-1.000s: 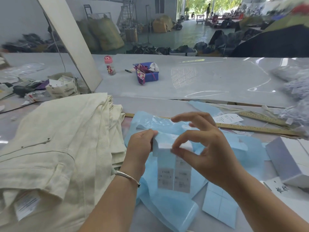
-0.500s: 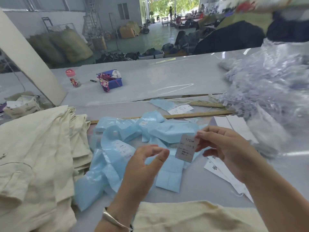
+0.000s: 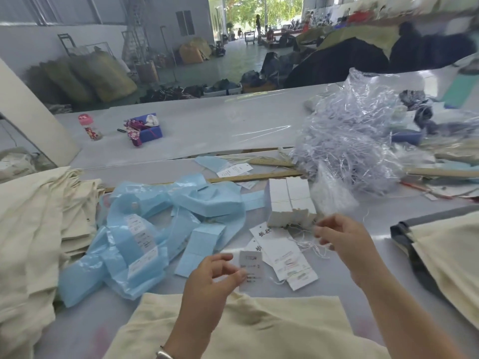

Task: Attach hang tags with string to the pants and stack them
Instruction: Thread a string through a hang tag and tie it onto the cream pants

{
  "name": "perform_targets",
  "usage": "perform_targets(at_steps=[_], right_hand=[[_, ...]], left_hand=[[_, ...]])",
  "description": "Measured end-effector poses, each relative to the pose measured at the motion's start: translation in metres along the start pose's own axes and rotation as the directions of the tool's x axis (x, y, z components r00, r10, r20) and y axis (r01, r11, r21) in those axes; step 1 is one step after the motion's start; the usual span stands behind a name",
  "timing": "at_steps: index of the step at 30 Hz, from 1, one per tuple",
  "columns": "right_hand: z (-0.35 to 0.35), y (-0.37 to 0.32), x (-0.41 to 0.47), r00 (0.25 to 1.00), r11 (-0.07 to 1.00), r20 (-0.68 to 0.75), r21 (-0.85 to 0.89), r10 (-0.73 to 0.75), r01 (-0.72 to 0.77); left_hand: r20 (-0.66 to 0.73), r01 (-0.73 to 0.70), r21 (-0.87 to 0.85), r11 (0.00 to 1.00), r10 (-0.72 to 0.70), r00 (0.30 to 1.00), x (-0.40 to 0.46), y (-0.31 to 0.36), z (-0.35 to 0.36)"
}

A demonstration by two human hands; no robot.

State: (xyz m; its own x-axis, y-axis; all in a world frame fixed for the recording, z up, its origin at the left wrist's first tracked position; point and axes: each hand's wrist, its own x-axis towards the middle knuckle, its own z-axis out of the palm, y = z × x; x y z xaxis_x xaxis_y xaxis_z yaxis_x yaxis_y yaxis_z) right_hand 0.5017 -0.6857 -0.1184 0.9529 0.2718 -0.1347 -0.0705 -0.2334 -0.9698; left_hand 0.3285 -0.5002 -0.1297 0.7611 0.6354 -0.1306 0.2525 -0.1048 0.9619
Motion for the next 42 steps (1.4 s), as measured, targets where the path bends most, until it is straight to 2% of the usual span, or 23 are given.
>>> perform_targets(at_steps=[2,5,11,15,20,26,29,31,35,36,38,40,42], right_hand=[[-0.006,0.024,0.015,0.999,0.98,-0.043,-0.201,-0.021,0.012],[0.01,0.053,0.028,0.999,0.88,0.018,-0.473,-0.037,0.042],[0.063,0.082,0.055,0.993,0.766,0.119,-0.636,-0.024,0.095],[0.09,0.081,0.072,0.981,0.542,0.196,-0.823,-0.01,0.17],[0.107,0.084,0.083,0.982,0.519,0.156,-0.851,0.107,0.079],[0.113,0.086,0.082,0.99,0.55,0.115,-0.834,0.087,0.048],[0.114,0.087,0.075,0.994,0.613,0.11,-0.784,-0.021,0.1],[0.111,0.083,0.071,0.994,0.693,0.089,-0.713,-0.06,0.106],[0.1,0.062,0.053,0.984,0.879,0.061,-0.443,-0.167,0.176],[0.098,0.056,0.047,0.977,0.911,0.06,-0.355,-0.203,0.211],[0.091,0.044,0.03,0.976,0.978,0.075,-0.028,-0.206,0.208],[0.085,0.033,0.006,0.979,0.951,0.142,0.293,-0.147,0.1],[0.079,0.027,-0.023,0.973,0.916,0.199,0.4,-0.12,0.031]], left_hand=[[-0.072,0.067,-0.029,0.997,-0.069,0.995,-0.005,-0.009,0.008],[-0.129,0.159,-0.051,0.986,-0.164,0.978,-0.013,-0.018,0.018],[-0.087,0.256,-0.036,0.966,-0.258,0.962,-0.024,-0.023,0.03],[-0.063,0.295,-0.131,0.947,-0.305,0.95,-0.019,-0.021,0.032],[-0.107,0.295,-0.163,0.942,-0.314,0.943,-0.012,-0.025,0.025],[-0.069,0.306,-0.232,0.923,-0.33,0.942,-0.013,-0.03,0.023],[-0.034,0.287,-0.241,0.927,-0.304,0.952,-0.012,-0.028,0.021],[-0.015,0.264,-0.247,0.932,-0.276,0.961,-0.011,-0.025,0.019],[-0.064,0.177,-0.243,0.954,-0.198,0.978,-0.01,-0.023,0.01],[-0.067,0.158,-0.236,0.959,-0.178,0.982,-0.011,-0.023,0.008],[-0.058,0.119,-0.215,0.969,-0.135,0.989,-0.012,-0.024,0.004],[-0.051,0.08,-0.194,0.978,-0.092,0.994,-0.014,-0.023,0.002],[-0.035,0.039,-0.171,0.985,-0.046,0.998,-0.017,-0.02,-0.001]])
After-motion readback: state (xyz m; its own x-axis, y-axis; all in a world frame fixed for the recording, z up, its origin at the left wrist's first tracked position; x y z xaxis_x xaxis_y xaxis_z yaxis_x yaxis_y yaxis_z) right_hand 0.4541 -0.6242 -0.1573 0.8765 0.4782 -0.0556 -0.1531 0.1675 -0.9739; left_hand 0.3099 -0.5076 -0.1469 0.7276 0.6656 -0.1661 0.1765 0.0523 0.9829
